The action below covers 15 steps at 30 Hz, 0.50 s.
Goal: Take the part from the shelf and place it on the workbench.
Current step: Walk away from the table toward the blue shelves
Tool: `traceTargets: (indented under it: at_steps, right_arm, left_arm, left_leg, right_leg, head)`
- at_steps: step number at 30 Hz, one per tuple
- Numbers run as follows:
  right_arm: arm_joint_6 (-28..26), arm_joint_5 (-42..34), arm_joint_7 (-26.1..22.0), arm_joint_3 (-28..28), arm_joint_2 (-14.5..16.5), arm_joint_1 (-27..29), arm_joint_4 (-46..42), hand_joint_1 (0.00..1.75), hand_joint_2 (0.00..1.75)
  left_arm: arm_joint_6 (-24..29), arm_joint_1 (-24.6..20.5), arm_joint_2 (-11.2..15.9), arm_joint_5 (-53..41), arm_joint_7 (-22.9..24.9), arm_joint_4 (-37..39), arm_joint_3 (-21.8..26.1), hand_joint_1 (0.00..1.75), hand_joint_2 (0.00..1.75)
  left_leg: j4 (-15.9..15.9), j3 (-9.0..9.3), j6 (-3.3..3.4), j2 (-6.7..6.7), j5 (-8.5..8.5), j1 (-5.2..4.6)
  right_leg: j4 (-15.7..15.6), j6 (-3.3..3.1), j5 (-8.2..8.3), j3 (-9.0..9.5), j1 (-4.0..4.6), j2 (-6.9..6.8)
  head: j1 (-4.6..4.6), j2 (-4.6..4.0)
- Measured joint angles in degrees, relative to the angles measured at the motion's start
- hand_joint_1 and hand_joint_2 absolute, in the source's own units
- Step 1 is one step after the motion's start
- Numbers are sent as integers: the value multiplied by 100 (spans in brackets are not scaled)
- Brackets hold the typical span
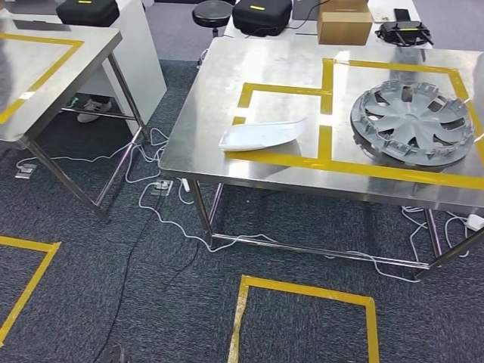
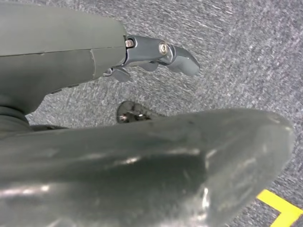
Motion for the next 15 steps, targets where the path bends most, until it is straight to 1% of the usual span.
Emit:
traceTargets:
  at_steps: [1,2,3,4,5,6,7,8,9,10,11,12,13,14,15]
  right_arm:
    - [-44,-5,32,-15,0,5,0,0,0]
    - [-85,-10,73,-37,1,9,0,0,0]
    - [-115,-14,113,-62,1,9,0,0,0]
    - [-133,-15,142,-88,1,4,0,0,0]
    - [-141,-16,154,-109,1,-5,-1,0,0]
    - [-143,-17,156,-123,1,-19,-1,0,0]
    - [-144,-17,155,-133,1,-31,-2,0,0]
    - [-148,-17,154,-138,1,-35,-2,0,0]
    - [-151,-16,153,-144,1,-32,-2,0,0]
    - [-157,-12,153,-151,1,-22,-2,0,0]
    - [-165,-4,154,-158,1,-14,-2,0,0]
    - [-173,5,154,-163,1,-12,-2,0,0]
    - [-181,13,155,-166,1,-15,-2,0,0]
    - [-188,20,155,-167,1,-19,-2,0,0]
    - [-193,27,157,-167,1,-19,-2,0,0]
  left_arm:
    - [8,4,2,-8,0,1,-2,0,0]
    - [13,7,5,-18,0,3,-9,0,0]
    - [17,9,8,-29,0,4,-21,0,0]
    - [20,8,10,-39,0,5,-35,0,0]
    - [20,8,11,-44,0,7,-49,0,0]
    - [21,8,11,-49,-1,7,-60,0,0]
    - [22,9,10,-52,-1,8,-68,0,0]
    - [23,10,9,-55,-2,8,-73,0,0]
    - [26,12,8,-57,-2,8,-76,0,0]
    - [28,12,6,-57,-3,9,-79,0,0]
    - [31,11,5,-58,-5,9,-81,0,0]
    - [35,10,4,-58,-8,10,-82,0,0]
    - [39,12,3,-59,-11,10,-83,0,0]
    - [43,17,3,-61,-14,10,-83,0,0]
    - [47,24,4,-64,-15,10,-83,0,0]
  left_leg:
    - [223,-96,-3,0,-50,0]
    - [207,-75,1,-1,27,1]
    - [-32,60,10,-9,197,3]
    - [-421,275,22,-54,405,10]
    - [-847,502,36,-152,571,20]
    - [-1175,673,51,-240,667,33]
    - [-1372,765,70,-313,701,41]
    - [-1437,783,94,-342,691,39]
    - [-1437,770,130,-302,696,39]
    - [-1437,759,167,-255,711,40]
    - [-1441,755,206,-211,726,45]
    - [-1448,751,239,-159,740,53]
    - [-1449,746,262,-104,745,55]
    - [-1448,738,277,-50,746,52]
    - [-1446,732,283,12,747,48]
  right_leg:
    - [1,1,13,-23,2,2]
    - [3,11,26,-38,2,21]
    - [4,25,39,-46,1,47]
    - [6,44,51,-52,-3,81]
    - [19,68,62,-65,6,120]
    - [35,92,74,-89,14,154]
    - [48,123,91,-121,19,191]
    - [57,157,110,-153,21,227]
    - [56,191,131,-179,10,269]
    - [69,224,129,-203,1,276]
    - [142,254,74,-248,-3,247]
    - [323,281,-48,-336,-5,197]
    - [642,304,-236,-481,-6,128]
    - [1060,327,-449,-665,-7,79]
    - [1470,346,-624,-840,-9,55]
  head:
    - [-1,0]
    - [-1,0]
    - [0,0]
    - [-1,0]
    - [-1,0]
    - [1,1]
    - [-2,1]
    - [-3,1]
    - [-4,1]
    - [-7,0]
    - [9,0]
    - [31,0]
    - [52,0]
    - [73,0]
    - [79,0]
